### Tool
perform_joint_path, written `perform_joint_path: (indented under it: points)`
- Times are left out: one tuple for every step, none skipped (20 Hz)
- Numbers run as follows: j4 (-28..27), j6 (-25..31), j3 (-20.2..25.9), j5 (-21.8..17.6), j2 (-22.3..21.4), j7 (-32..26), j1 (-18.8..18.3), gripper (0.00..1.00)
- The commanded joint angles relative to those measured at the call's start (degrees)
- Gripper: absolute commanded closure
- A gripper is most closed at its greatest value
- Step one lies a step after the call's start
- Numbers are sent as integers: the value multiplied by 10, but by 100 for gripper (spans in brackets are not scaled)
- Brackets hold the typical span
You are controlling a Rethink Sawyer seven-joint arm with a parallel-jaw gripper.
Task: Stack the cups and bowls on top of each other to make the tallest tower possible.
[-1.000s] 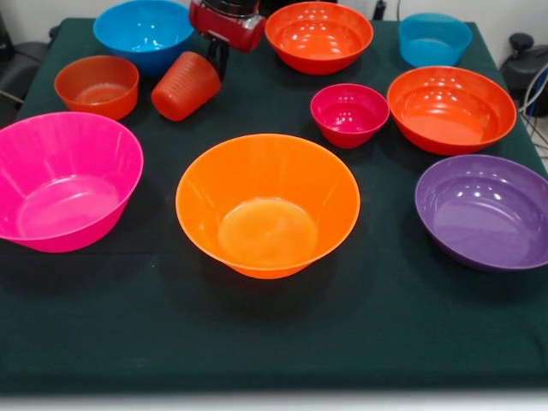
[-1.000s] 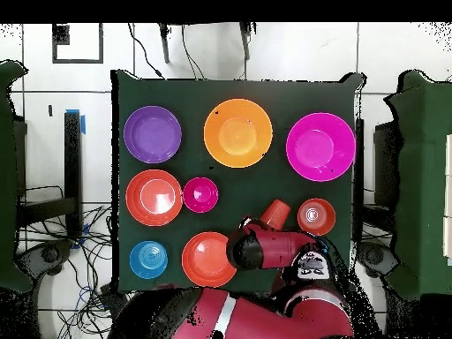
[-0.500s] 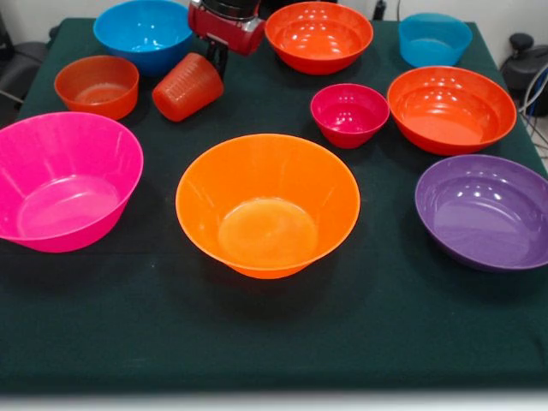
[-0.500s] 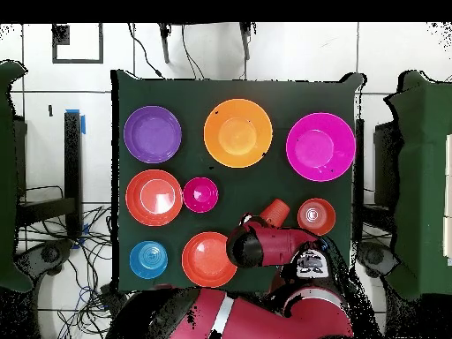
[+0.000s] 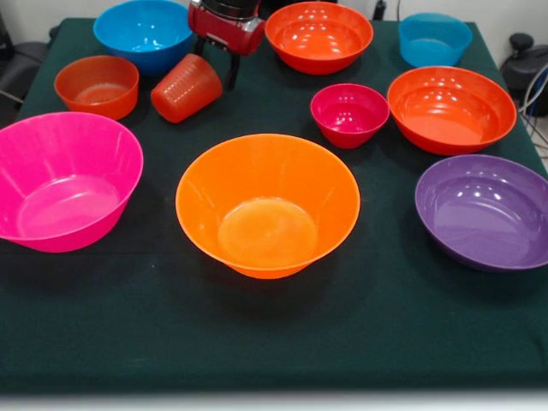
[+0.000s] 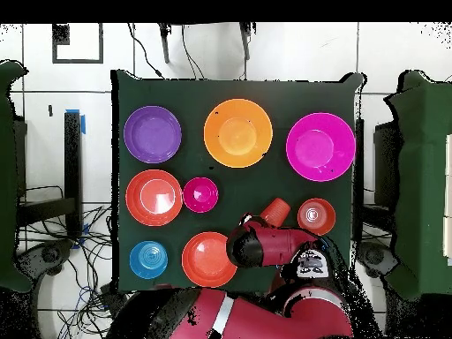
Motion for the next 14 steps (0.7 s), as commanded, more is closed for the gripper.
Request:
perform_joint_path:
  points:
    - [-45,-14,48,6,27,33,-1,0]
    - [-45,-12,49,7,27,33,-2,0]
    - [-45,-11,49,8,27,34,-2,0]
    - [-45,-11,49,9,27,34,-2,0]
    - [-47,-14,52,7,28,33,-6,0]
    - [-48,-17,55,6,28,32,-9,0]
    - [-49,-18,52,9,30,35,-8,0]
    - [-52,-19,51,9,32,35,-8,0]
    - [-51,-19,48,10,31,37,-5,0]
    - [-50,-19,45,12,31,40,-3,0]
    - [-47,-21,44,14,29,43,-2,0]
    - [-43,-22,43,15,27,45,-1,0]
    - [-42,-23,44,15,26,46,-2,0]
    - [-41,-27,42,15,24,47,0,0]
